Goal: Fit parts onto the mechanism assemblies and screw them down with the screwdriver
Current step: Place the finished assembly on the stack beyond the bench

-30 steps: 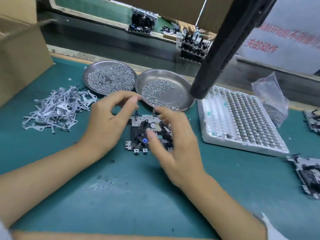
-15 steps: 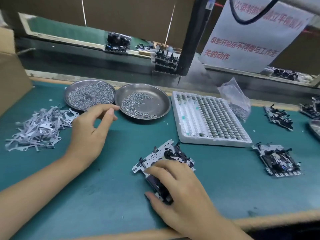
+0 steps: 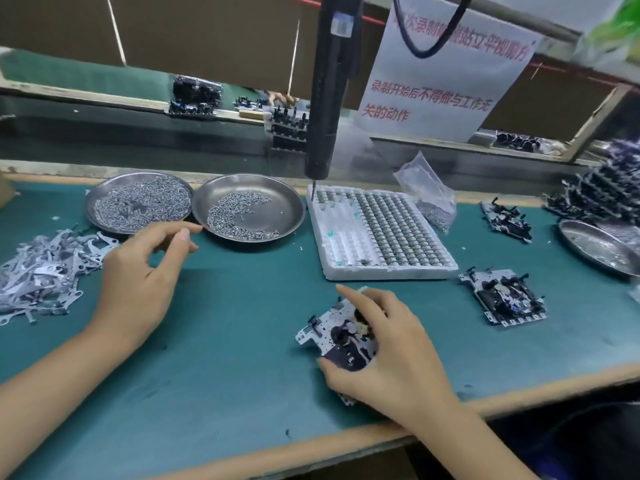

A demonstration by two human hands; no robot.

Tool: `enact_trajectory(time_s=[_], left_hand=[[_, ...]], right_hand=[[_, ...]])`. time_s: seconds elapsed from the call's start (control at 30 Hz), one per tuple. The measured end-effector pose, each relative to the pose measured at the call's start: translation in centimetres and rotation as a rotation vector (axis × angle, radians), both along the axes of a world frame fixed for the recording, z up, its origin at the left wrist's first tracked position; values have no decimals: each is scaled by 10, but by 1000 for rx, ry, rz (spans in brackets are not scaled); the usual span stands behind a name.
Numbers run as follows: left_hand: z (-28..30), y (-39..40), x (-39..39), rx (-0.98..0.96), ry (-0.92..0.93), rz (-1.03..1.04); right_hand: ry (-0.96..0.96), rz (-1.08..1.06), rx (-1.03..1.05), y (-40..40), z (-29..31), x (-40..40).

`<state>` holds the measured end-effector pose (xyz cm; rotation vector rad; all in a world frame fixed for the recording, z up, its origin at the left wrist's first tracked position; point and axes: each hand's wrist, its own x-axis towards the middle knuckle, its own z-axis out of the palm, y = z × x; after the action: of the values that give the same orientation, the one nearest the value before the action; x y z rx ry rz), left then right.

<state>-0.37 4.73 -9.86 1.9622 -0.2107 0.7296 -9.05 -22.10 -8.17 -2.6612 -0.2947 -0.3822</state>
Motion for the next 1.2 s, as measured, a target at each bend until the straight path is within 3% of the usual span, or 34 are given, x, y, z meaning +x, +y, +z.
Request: enact_trajectory(time_s=[0.13, 0.23, 0.37, 0.43, 0.5, 0.6, 0.67, 0.77, 1.03, 1.1, 1.2], left_hand=[[-3, 0, 2, 0, -21, -25], [-6, 1, 5, 2, -30, -27], [-9, 2, 7, 19, -27, -6], [-9, 2, 7, 10, -23, -13], [-10, 3, 8, -7, -11, -22], [-14, 5, 11, 2, -9, -19], [-15, 5, 11, 7, -6, -16], [-14, 4, 10, 9, -13, -25], [-10, 2, 6, 35, -3, -11], [-8, 1, 4, 48, -1, -1], [-1, -3, 2, 48, 5, 18]], right_hand=[[-106, -172, 25, -55, 12, 3], [-154, -402, -66, -113, 26, 23], [40, -595, -163, -177, 35, 50], [191, -584, -155, -190, 31, 58], [224, -609, -222, -186, 27, 57], [-158, -478, -288, -161, 11, 45], [-285, -345, -122, -134, -6, 32], [-142, -349, 16, -127, -23, 35], [22, -549, -126, -166, -9, 75], [-40, -527, -145, -148, -5, 74], [-312, -402, -106, -95, 1, 67]])
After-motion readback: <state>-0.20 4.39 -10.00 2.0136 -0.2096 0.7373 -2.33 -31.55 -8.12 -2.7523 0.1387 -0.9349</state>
